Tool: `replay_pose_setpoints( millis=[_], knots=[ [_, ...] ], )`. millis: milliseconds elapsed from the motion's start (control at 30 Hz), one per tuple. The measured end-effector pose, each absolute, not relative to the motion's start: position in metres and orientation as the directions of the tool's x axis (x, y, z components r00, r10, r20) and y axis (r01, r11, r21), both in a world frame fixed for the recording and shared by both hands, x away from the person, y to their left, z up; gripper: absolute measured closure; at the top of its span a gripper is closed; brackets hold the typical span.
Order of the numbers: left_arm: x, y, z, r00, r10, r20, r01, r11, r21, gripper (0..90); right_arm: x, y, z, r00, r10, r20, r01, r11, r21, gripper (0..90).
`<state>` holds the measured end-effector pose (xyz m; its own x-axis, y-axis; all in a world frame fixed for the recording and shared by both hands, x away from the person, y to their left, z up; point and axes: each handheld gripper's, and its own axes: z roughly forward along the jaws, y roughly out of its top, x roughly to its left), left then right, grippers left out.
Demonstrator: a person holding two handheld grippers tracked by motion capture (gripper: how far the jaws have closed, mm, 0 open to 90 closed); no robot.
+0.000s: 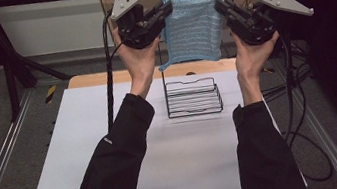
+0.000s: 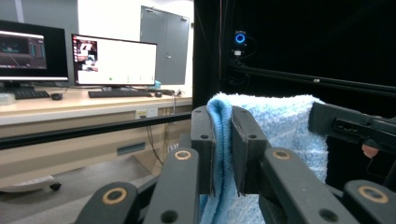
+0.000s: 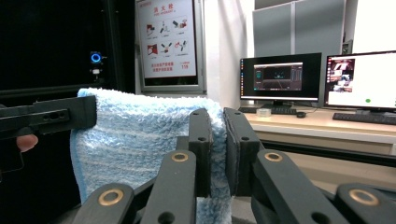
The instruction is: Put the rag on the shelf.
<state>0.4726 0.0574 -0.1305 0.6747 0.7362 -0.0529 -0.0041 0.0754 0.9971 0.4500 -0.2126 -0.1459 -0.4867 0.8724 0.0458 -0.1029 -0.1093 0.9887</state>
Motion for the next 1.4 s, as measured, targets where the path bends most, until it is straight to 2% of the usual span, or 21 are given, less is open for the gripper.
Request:
replay_pose_setpoints(
  millis=[700,1400],
  knots=[
    [0.508,0.049,-0.115,0.658,0.753,0.004,-0.027,0.018,0.999,80.0,0.479,-0.214,-0.137,-0.464,0.884,0.06,-0.115,-0.127,0.985,82.8],
    [0.522,0.055,-0.164,0.678,0.735,-0.023,0.028,0.006,1.0,79.8,0.501,-0.218,-0.172,-0.484,0.874,0.044,-0.031,-0.068,0.997,82.2]
  ],
)
